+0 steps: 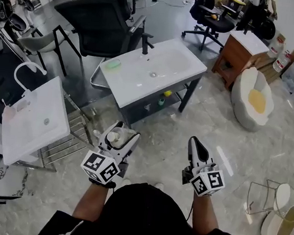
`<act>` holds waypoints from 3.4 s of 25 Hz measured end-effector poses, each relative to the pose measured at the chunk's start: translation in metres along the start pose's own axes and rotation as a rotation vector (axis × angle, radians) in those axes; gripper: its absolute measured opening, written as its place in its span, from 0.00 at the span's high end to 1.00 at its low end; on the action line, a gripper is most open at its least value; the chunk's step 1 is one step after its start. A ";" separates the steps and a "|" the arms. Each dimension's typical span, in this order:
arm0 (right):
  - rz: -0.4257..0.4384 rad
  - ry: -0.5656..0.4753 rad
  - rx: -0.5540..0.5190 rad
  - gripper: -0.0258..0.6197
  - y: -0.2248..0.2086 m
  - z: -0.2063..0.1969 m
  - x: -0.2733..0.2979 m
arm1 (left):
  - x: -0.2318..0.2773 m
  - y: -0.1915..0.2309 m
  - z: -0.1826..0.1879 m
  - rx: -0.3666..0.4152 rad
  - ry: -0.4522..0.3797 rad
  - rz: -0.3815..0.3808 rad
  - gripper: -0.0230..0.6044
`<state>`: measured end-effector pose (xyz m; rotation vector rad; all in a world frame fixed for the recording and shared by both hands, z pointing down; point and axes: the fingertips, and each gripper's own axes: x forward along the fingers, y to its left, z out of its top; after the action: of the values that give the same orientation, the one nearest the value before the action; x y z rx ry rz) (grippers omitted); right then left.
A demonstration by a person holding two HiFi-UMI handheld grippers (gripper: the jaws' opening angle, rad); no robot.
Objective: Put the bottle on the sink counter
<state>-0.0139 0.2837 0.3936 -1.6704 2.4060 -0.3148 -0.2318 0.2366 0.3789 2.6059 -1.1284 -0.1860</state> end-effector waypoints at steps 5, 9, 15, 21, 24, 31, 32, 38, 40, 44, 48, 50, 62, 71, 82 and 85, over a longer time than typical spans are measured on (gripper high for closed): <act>-0.040 0.000 0.005 0.91 -0.038 0.004 -0.034 | 0.022 -0.027 -0.011 -0.020 0.005 -0.008 0.40; -0.053 -0.015 0.018 0.91 -0.061 0.010 -0.057 | 0.036 -0.051 -0.019 -0.014 0.009 -0.008 0.40; -0.038 -0.010 0.050 0.91 -0.080 0.005 -0.076 | 0.039 -0.078 -0.037 -0.023 0.033 0.005 0.40; -0.007 0.019 0.088 0.91 -0.084 -0.005 -0.069 | 0.040 -0.078 -0.036 0.012 0.049 0.032 0.40; 0.018 0.020 0.072 0.91 -0.085 -0.004 -0.058 | 0.045 -0.077 -0.027 0.060 0.037 0.034 0.40; 0.009 0.048 0.021 0.91 -0.094 -0.001 -0.031 | 0.072 -0.037 -0.028 0.021 0.038 0.046 0.40; -0.004 0.050 0.017 0.91 -0.100 0.002 -0.025 | 0.079 -0.034 -0.026 0.022 0.033 0.040 0.40; -0.098 -0.014 -0.005 0.91 -0.129 0.026 0.011 | 0.118 -0.006 -0.009 0.014 0.005 0.010 0.40; -0.097 -0.018 -0.021 0.91 -0.131 0.028 0.029 | 0.127 0.004 -0.001 0.021 -0.007 0.002 0.40; -0.078 -0.012 -0.033 0.91 -0.125 0.031 0.073 | 0.141 0.035 0.008 0.016 -0.019 0.007 0.40; -0.086 -0.030 -0.047 0.91 -0.121 0.031 0.111 | 0.147 0.065 0.008 0.002 -0.004 0.012 0.40; -0.101 -0.025 -0.046 0.91 -0.119 0.028 0.128 | 0.150 0.078 0.008 0.011 0.005 0.013 0.40; -0.073 0.027 -0.060 0.91 -0.112 0.018 0.199 | 0.185 0.118 0.014 0.065 0.036 -0.013 0.40; -0.019 0.037 -0.043 0.91 -0.156 0.019 0.250 | 0.238 0.137 0.013 0.062 0.045 0.029 0.40; 0.082 0.002 -0.022 0.91 -0.256 0.052 0.335 | 0.352 0.140 0.026 0.093 0.018 0.080 0.40; 0.121 0.020 -0.021 0.91 -0.274 0.057 0.350 | 0.379 0.140 0.025 0.105 0.021 0.102 0.40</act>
<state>0.1272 -0.1410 0.4033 -1.5285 2.5197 -0.2896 -0.0748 -0.1361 0.3986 2.6250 -1.2931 -0.0795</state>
